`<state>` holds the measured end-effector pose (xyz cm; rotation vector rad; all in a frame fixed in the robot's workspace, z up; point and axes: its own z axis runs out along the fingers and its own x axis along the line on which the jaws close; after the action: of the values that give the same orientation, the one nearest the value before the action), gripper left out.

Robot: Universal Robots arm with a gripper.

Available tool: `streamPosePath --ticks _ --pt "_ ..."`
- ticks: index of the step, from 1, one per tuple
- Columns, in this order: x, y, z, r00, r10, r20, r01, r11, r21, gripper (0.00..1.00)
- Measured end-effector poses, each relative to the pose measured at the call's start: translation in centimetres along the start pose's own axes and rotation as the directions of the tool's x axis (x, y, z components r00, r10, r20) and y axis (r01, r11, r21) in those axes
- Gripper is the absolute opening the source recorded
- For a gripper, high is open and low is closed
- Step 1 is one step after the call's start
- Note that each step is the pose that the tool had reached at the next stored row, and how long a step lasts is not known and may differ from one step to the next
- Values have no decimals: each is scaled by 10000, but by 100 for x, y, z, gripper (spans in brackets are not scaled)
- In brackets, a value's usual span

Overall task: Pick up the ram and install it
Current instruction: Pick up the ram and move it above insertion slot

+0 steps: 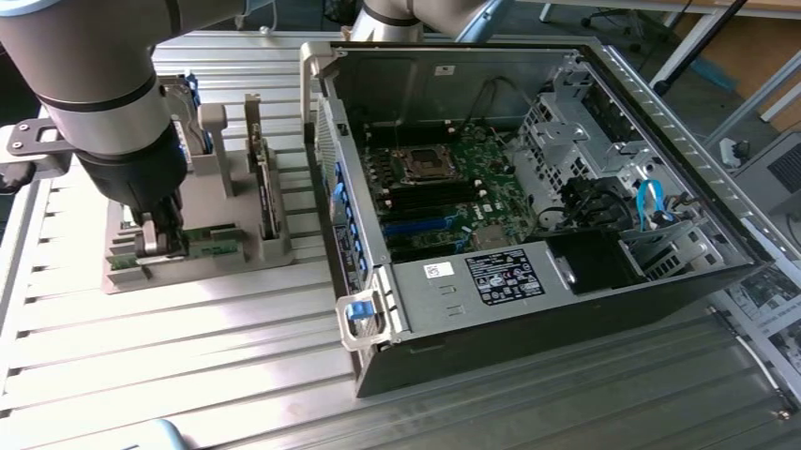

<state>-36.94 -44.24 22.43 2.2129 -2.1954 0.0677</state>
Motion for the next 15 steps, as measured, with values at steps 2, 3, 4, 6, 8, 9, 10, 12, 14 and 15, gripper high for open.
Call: streamPosePath --ticks 2,3,4,6,8,9,10,12,14,15 --pt "1 0 -9 10000 0 0 0 10000 0 12" --pt "1 0 -19 10000 0 0 0 10000 0 12" --pt "1 0 -25 10000 0 0 0 10000 0 12" --pt "2 -1 -37 10000 0 0 0 10000 0 12" --pt "3 -1 -51 10000 0 0 0 10000 0 12" --pt "3 -1 -56 10000 0 0 0 10000 0 12" --pt "3 -1 -64 10000 0 0 0 10000 0 12" --pt "4 -1 -76 10000 0 -1 0 10000 -1 12" --pt "4 -1 -89 10000 0 0 0 10000 0 12" --pt "5 -2 -96 10000 0 0 0 10000 0 12"
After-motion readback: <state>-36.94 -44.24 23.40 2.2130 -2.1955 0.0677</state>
